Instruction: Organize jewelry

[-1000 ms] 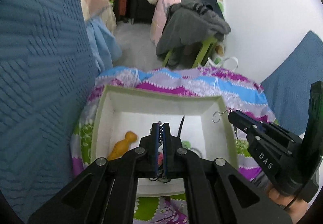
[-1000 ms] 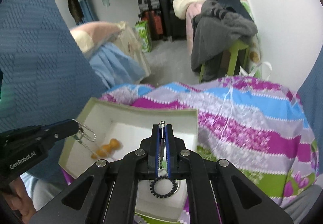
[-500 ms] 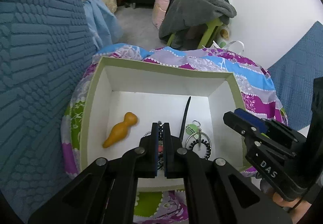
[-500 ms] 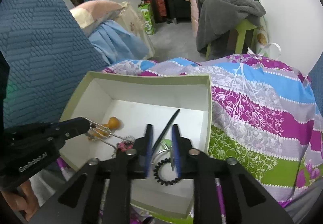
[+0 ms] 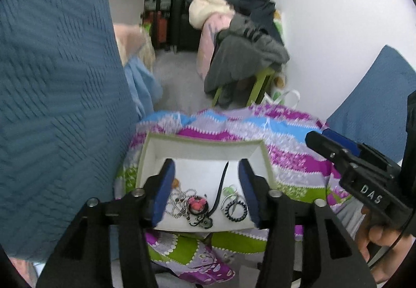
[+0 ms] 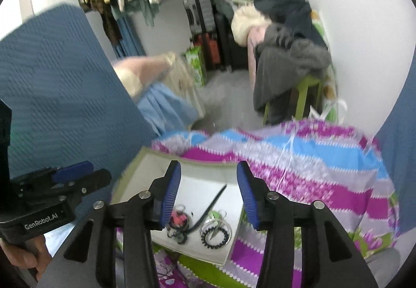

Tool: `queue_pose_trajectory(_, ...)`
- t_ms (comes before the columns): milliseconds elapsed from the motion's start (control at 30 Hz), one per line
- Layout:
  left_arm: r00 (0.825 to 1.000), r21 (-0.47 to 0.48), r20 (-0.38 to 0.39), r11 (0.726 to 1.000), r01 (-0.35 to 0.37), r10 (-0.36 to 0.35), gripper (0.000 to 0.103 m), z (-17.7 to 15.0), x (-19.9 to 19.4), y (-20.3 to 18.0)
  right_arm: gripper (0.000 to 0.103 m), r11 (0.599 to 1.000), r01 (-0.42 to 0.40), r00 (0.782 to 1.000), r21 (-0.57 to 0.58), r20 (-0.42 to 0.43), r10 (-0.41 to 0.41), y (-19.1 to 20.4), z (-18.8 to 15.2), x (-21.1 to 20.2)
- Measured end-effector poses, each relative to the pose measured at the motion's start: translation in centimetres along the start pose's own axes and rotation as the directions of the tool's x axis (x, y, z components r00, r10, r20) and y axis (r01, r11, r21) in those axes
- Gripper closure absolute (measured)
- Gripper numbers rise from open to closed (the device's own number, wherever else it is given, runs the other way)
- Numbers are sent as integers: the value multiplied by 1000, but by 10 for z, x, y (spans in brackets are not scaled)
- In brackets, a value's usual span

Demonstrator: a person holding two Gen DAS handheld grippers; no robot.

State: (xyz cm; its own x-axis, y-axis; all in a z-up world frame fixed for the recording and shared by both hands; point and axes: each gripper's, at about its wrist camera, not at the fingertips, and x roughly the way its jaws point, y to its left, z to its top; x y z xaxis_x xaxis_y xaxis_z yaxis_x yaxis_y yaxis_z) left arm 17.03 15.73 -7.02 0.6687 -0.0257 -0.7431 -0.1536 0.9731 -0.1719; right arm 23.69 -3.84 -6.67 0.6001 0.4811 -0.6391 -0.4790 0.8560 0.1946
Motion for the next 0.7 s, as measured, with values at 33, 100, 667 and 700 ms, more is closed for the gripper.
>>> queue_pose_trajectory(33,1000,3,20,1000,-3,3,43,2,-9,-2,60,1000,1,1000,-4,18,-1,1,5,-10)
queue_pose_trajectory(100,998,6,57,1000,-2,2,40,7,-26,-6,60,1000,7,998,-11,56,-7,2,13,-31)
queue_pose_trajectory(667,962,-14,268,998,-58,60,0,4,-121,-13,0,997,58,957,-43,286,-44,18,11,-141)
queue_pose_trajectory(700,961,-17,269,998,-60,63,0,2,-123,-13,0,997,61,956,-39,288,-47,19,9,-143)
